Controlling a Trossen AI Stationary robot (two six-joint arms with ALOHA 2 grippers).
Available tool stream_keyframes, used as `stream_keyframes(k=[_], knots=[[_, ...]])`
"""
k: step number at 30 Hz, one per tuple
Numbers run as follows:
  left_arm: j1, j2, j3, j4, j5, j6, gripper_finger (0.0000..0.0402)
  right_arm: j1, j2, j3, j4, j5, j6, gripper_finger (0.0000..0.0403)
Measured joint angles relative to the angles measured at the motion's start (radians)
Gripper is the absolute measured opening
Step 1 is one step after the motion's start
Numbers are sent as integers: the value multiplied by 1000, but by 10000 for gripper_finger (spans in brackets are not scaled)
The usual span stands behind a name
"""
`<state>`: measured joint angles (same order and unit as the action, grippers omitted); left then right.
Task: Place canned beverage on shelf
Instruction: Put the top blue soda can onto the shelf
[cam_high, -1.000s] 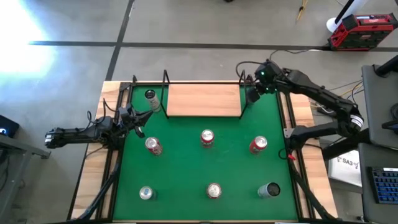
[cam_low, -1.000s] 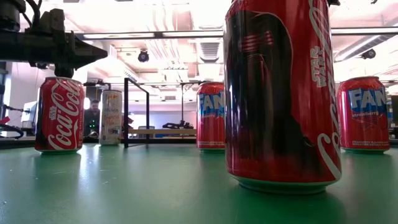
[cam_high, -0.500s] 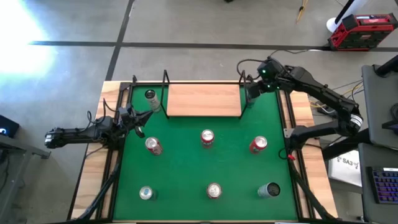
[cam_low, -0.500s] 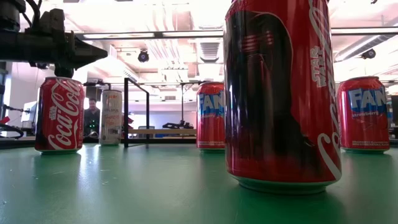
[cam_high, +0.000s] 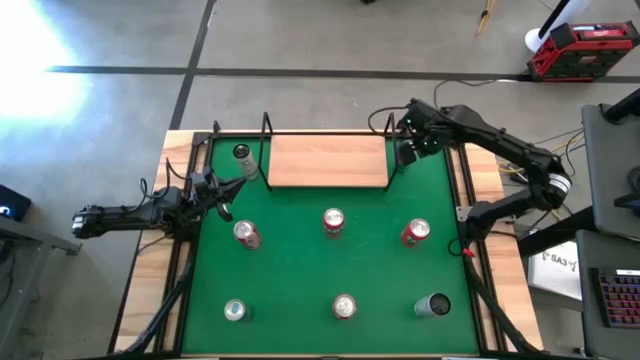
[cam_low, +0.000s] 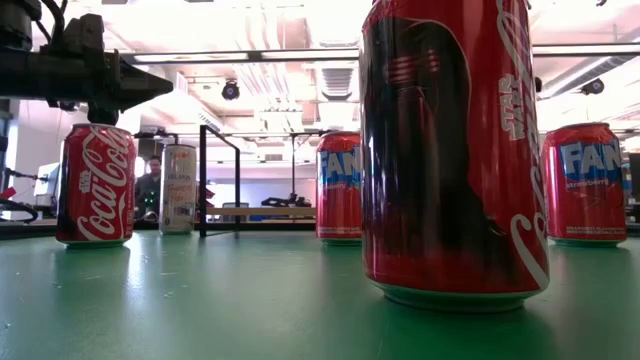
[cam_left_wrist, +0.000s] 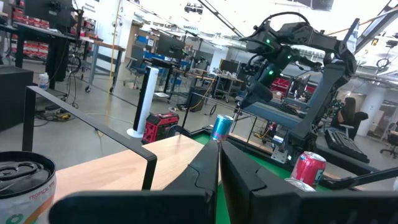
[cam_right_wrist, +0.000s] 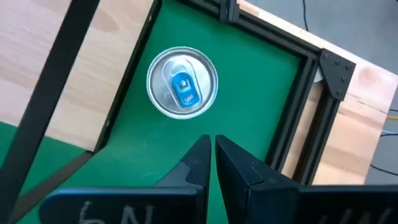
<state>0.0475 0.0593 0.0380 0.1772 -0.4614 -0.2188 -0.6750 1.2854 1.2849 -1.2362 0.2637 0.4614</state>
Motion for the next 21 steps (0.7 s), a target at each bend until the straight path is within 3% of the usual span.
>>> stream_keyframes(k=[9, 16, 21], knots=[[0, 0, 0, 0, 0, 0, 0, 0, 5, 18, -11, -35, 9, 18], [0, 0, 0, 0, 0, 0, 0, 0, 5, 18, -27, -35, 169, 18], [0, 0, 0, 0, 0, 0, 0, 0, 5, 18, -18, -39, 184, 30]])
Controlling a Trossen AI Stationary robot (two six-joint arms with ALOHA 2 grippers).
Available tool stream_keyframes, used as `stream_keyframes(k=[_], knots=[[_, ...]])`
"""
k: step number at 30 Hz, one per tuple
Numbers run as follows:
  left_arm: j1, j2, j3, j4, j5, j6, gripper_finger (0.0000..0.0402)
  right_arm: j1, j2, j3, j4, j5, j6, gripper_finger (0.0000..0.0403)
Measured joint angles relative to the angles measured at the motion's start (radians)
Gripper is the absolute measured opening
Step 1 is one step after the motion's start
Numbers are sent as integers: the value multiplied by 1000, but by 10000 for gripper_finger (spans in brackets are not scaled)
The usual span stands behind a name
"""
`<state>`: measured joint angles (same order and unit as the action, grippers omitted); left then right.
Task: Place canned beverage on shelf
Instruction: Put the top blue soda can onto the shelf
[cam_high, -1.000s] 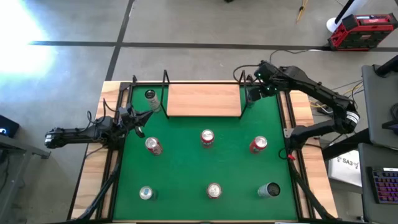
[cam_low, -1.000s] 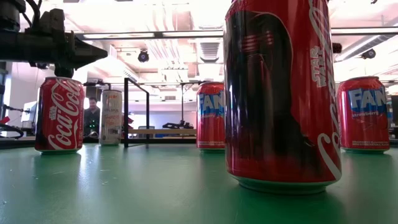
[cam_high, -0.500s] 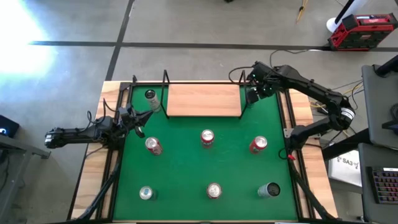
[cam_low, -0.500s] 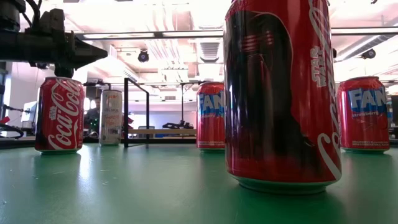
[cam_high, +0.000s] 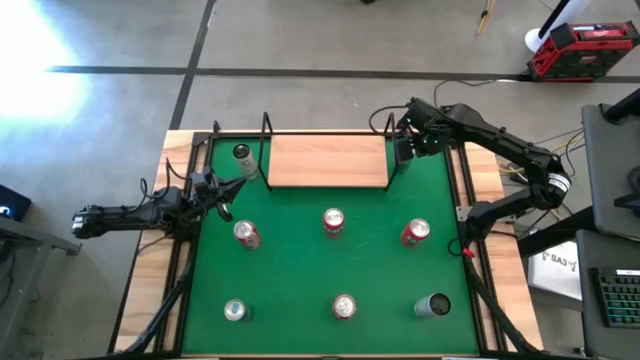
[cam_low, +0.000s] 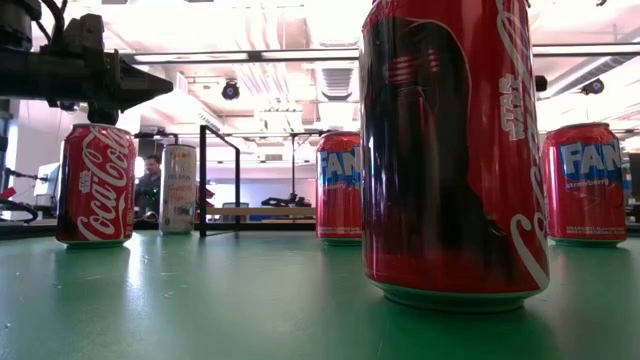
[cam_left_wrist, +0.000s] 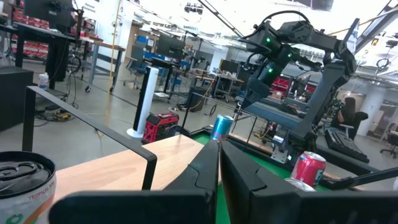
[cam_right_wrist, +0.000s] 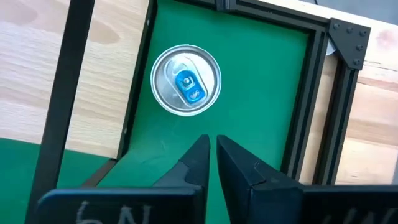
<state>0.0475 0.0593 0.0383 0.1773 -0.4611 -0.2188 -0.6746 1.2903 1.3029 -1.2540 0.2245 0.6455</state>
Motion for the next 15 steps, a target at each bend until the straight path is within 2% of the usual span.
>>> stream_keyframes(k=[4, 15], knots=[[0, 0, 0, 0, 0, 0, 0, 0, 2, 0, -1, 0, 4, 69], [0, 0, 0, 0, 0, 0, 0, 0, 2, -1, 25, 2, 113, 215]])
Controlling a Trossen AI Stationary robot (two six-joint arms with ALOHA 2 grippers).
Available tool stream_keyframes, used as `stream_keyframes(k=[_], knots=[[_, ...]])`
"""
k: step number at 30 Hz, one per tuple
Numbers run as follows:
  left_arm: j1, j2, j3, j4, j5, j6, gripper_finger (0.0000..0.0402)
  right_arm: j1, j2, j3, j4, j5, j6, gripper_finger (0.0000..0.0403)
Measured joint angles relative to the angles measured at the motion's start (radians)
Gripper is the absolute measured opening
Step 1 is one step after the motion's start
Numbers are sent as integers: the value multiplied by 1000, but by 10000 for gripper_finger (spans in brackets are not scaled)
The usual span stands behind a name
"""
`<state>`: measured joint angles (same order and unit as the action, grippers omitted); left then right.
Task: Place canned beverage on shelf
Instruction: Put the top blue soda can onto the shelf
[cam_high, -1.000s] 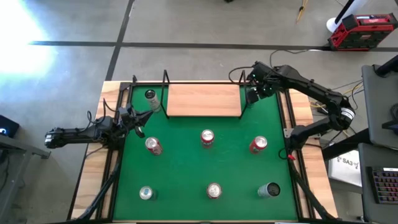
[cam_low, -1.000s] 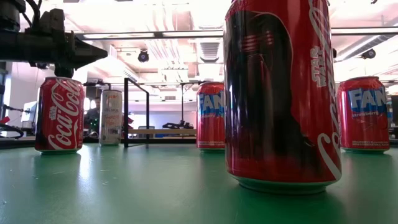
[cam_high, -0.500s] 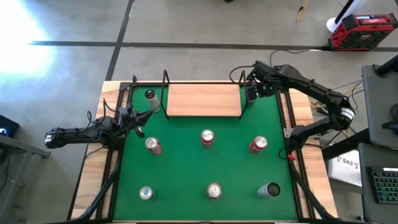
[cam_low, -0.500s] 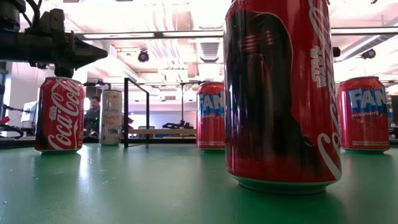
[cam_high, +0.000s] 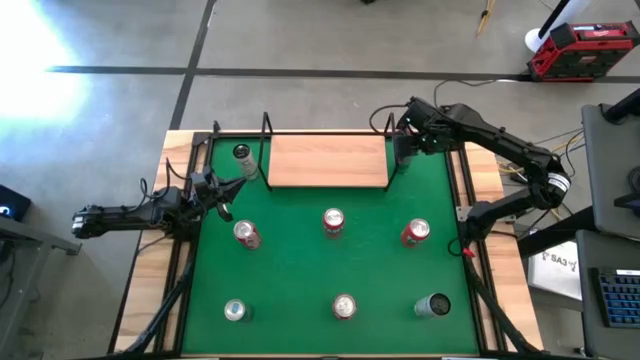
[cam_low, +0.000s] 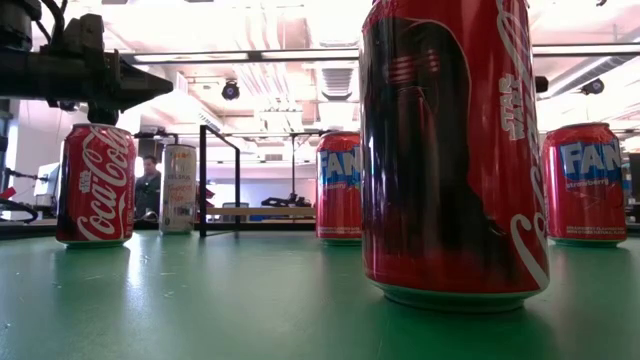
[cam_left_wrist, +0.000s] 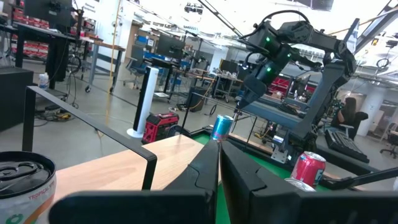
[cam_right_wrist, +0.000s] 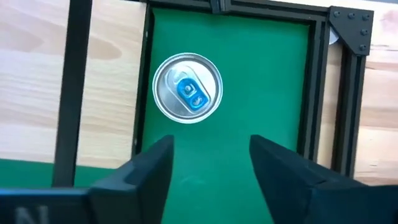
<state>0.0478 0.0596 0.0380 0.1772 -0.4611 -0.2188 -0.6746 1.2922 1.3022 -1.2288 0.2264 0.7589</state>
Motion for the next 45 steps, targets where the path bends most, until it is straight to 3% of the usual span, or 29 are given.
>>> stream_keyframes(k=[9, 20, 34, 45], knots=[[0, 0, 0, 0, 0, 0, 0, -36, 58, 0, 52, -11, -8, 265], [0, 0, 0, 0, 0, 0, 0, -154, 148, 0, 63, -227, -97, 266], [0, 0, 0, 0, 0, 0, 0, -158, 119, -1, 102, -227, -197, 271], [0, 0, 0, 0, 0, 0, 0, -170, 124, -1, 120, -226, -240, 330]])
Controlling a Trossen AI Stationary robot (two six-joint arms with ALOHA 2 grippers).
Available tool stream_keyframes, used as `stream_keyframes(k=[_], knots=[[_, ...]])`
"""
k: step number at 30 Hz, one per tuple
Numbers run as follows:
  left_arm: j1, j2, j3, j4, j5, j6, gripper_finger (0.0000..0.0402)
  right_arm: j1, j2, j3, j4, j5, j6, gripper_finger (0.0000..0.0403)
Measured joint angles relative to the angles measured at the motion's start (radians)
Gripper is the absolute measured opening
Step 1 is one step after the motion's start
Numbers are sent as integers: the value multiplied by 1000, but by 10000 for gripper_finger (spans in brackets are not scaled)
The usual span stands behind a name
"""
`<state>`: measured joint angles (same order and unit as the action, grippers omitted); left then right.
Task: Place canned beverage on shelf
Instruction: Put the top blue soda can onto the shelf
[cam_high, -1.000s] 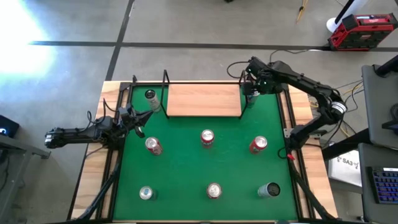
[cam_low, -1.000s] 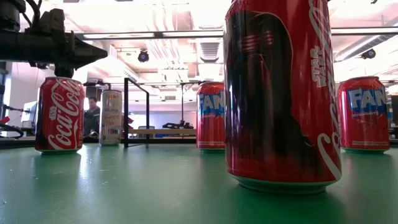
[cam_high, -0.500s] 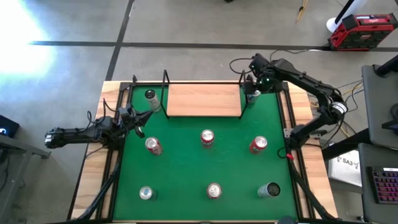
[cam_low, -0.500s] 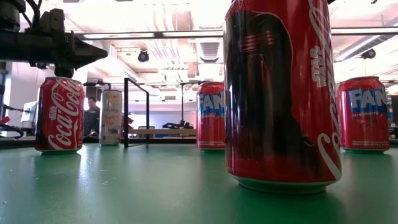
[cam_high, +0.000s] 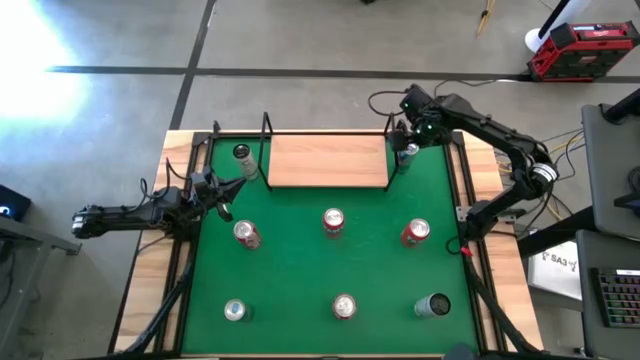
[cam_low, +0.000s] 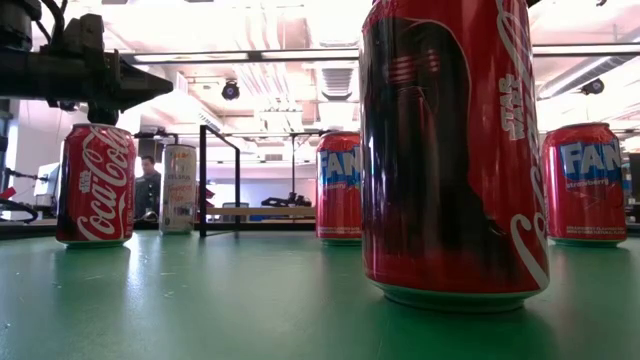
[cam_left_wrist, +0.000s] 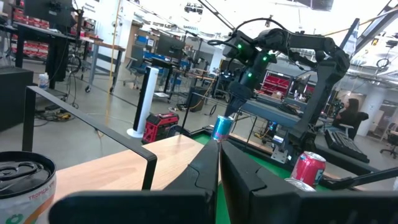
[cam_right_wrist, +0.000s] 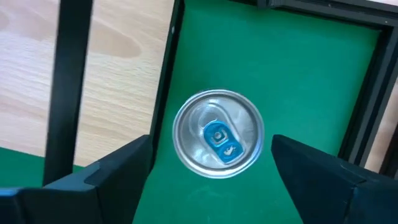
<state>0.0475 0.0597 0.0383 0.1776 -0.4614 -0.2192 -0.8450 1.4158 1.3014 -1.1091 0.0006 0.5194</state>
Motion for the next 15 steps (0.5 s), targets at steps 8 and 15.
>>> stream_keyframes(k=[8, 15], knots=[[0, 0, 0, 0, 0, 0, 0, -7, 5, 0, 8, 1, -1, 359], [0, 0, 0, 0, 0, 0, 0, -7, 59, 0, 14, 1, 0, 359]])
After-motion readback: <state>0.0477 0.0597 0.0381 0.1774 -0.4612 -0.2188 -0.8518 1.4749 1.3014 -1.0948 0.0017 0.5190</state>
